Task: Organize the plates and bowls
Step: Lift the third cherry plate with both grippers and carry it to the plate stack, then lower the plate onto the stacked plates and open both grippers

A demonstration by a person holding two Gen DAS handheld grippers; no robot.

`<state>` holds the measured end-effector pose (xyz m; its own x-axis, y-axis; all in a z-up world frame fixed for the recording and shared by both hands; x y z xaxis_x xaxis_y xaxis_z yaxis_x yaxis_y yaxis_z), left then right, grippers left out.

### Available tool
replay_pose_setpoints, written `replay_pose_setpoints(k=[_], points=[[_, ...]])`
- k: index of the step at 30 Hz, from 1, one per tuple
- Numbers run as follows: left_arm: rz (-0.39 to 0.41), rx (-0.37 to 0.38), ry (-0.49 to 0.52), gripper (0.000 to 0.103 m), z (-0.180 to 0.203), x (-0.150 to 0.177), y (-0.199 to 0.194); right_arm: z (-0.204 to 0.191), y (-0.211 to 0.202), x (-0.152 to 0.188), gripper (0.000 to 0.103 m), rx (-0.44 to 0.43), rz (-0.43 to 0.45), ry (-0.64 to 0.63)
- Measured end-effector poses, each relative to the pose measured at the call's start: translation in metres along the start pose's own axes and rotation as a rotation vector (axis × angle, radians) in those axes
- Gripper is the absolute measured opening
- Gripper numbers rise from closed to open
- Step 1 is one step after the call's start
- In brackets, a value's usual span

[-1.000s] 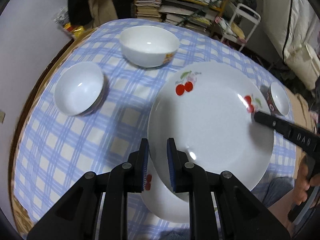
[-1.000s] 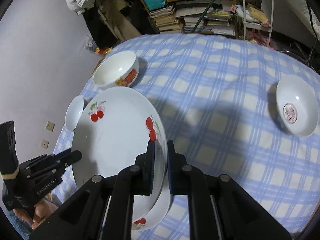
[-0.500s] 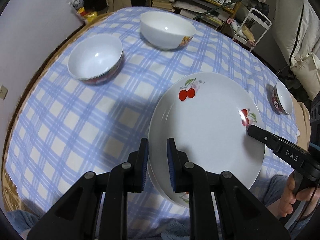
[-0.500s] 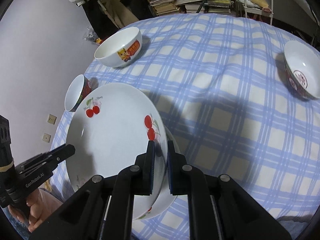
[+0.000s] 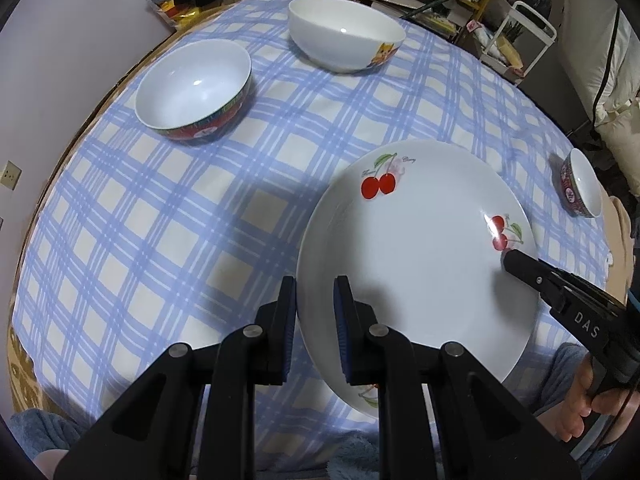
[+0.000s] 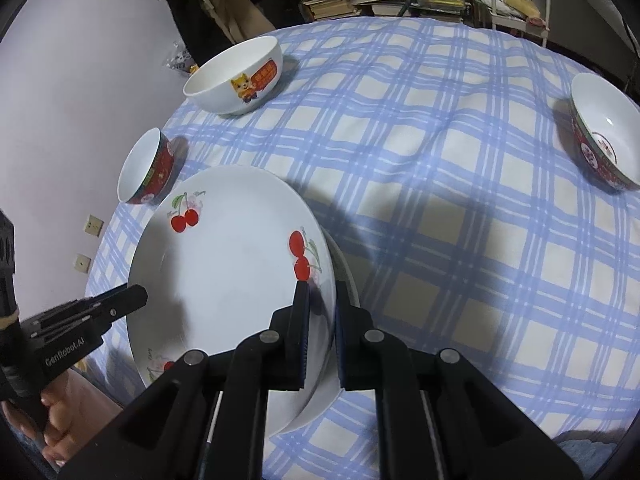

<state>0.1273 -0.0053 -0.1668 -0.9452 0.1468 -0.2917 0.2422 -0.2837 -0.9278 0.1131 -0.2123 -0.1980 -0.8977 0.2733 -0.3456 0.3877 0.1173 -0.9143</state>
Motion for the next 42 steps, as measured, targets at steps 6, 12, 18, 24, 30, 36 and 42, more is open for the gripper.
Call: replay_pose_setpoints(k=[6, 12, 18, 24, 30, 36, 42], points=[[-0.021, -0.021, 0.012, 0.017, 0.002, 0.001, 0.007, 0.000, 0.003, 0.000, 0.013, 0.003, 0.009, -0.001], [-0.042, -0.033, 0.009, 0.017, 0.000, 0.001, 0.013, -0.002, 0.006, 0.002, 0.013, 0.025, 0.008, -0.024], [-0.052, -0.044, 0.025, 0.017, 0.004, 0.001, 0.018, -0.001, 0.006, 0.001, 0.013, 0.037, 0.010, -0.017], [-0.070, -0.050, 0.026, 0.017, 0.004, -0.001, 0.025, -0.001, 0.005, 0.001, 0.012, 0.041, 0.014, -0.021], [-0.072, -0.069, 0.042, 0.017, 0.005, -0.001, 0.027, -0.002, 0.005, 0.001, 0.012, 0.053, 0.033, -0.028], [-0.077, -0.071, 0.043, 0.017, 0.004, -0.001, 0.028, -0.005, 0.004, -0.001, 0.012, 0.102, 0.055, -0.060], [-0.078, -0.069, 0.040, 0.018, 0.005, 0.000, 0.027, -0.002, 0.007, -0.002, 0.012, 0.119, 0.044, -0.050]])
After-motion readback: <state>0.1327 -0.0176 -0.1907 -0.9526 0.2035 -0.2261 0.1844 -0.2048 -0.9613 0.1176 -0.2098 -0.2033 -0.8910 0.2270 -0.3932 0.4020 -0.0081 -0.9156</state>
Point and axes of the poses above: each gripper's, at about its wrist camera, not at the fingertips, and y roughly the way its jaws point, z to its right, x to its underside, the point moved 3 cm from there along y, roughly the way its jaws point, and after that the axes turned 10 degrees about x, right-handed, at the moved point
